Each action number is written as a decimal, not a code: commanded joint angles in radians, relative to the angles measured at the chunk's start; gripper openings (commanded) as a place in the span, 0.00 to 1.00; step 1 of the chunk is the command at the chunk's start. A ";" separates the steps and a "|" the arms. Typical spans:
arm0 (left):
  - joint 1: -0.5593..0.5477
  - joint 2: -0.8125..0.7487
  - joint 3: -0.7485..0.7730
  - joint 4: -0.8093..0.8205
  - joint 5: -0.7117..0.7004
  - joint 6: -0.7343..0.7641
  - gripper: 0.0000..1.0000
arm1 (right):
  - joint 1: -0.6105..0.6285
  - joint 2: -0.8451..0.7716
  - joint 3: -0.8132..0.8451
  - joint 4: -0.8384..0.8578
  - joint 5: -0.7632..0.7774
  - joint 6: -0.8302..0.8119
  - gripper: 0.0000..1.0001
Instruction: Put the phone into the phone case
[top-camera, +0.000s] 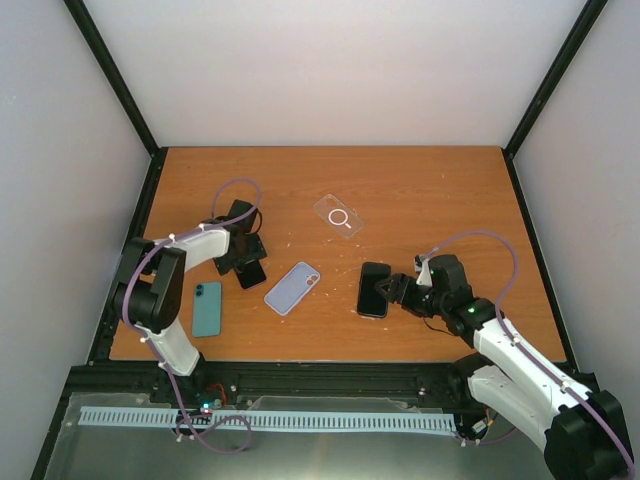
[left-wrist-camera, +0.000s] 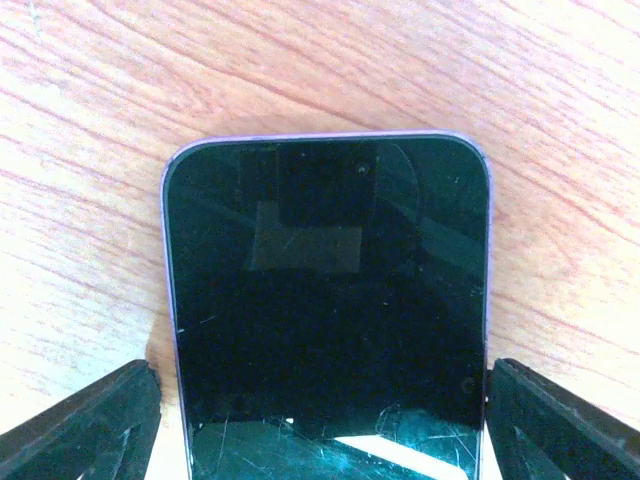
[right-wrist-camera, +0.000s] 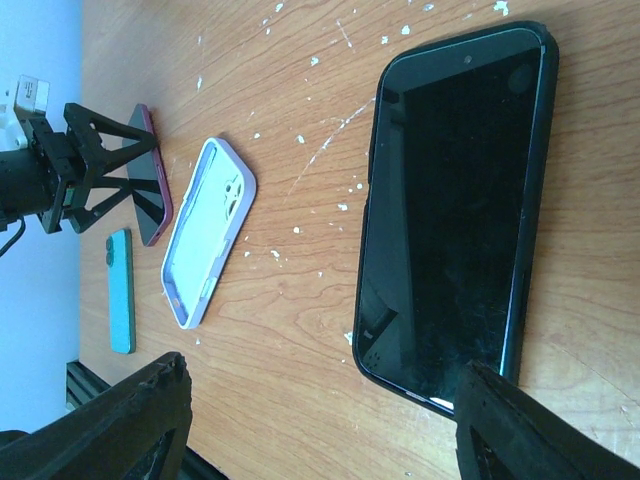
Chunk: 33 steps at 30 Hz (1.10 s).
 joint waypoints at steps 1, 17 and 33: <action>0.012 0.057 -0.003 0.011 0.028 0.013 0.88 | 0.012 0.003 -0.017 0.025 0.012 0.016 0.71; 0.012 0.102 0.033 0.014 0.049 0.041 0.72 | 0.348 0.217 0.118 0.158 0.226 0.238 0.69; 0.012 -0.124 -0.127 0.126 0.270 0.149 0.57 | 0.469 0.787 0.440 0.270 0.333 0.248 0.51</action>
